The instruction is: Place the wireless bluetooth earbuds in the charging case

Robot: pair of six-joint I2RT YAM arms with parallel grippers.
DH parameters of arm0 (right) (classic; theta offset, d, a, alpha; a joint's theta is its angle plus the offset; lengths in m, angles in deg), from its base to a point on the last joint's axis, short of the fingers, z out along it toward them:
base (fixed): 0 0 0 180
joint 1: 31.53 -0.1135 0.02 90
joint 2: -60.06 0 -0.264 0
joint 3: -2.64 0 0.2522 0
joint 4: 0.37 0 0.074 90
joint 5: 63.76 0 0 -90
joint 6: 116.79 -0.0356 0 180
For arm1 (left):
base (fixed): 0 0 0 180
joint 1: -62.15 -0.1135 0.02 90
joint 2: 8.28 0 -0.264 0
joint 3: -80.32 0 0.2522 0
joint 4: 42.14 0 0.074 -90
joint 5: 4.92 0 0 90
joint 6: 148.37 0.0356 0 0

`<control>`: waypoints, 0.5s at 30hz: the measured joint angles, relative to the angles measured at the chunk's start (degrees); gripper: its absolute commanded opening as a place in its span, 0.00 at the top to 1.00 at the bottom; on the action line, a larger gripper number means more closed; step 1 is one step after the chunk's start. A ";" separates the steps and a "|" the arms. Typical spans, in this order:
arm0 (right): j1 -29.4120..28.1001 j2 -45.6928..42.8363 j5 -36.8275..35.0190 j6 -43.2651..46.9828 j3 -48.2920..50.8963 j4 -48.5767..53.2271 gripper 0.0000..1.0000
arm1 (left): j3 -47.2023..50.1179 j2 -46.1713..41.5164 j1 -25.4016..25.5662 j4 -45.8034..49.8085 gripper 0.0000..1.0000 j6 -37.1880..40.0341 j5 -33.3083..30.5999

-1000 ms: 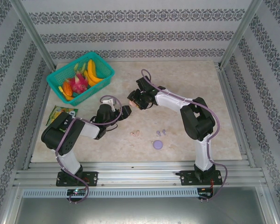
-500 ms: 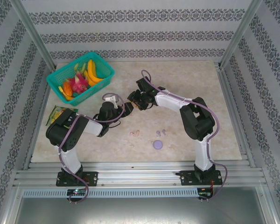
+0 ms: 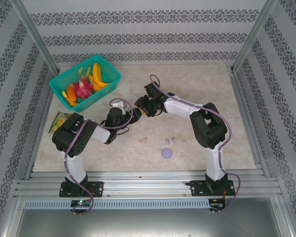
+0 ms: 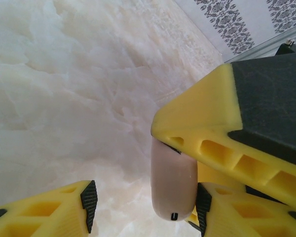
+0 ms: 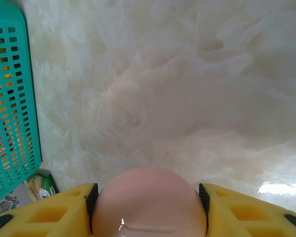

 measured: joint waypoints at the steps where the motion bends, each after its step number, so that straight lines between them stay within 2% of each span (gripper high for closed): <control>1: 0.00 0.00 -0.02 -0.02 0.00 -0.04 0.49 | -0.17 0.24 0.02 -0.31 0.44 -0.13 0.02; 15: 0.31 0.00 -0.04 -1.07 0.74 -1.70 0.49 | -1.73 2.12 0.39 -2.40 0.61 -1.46 0.33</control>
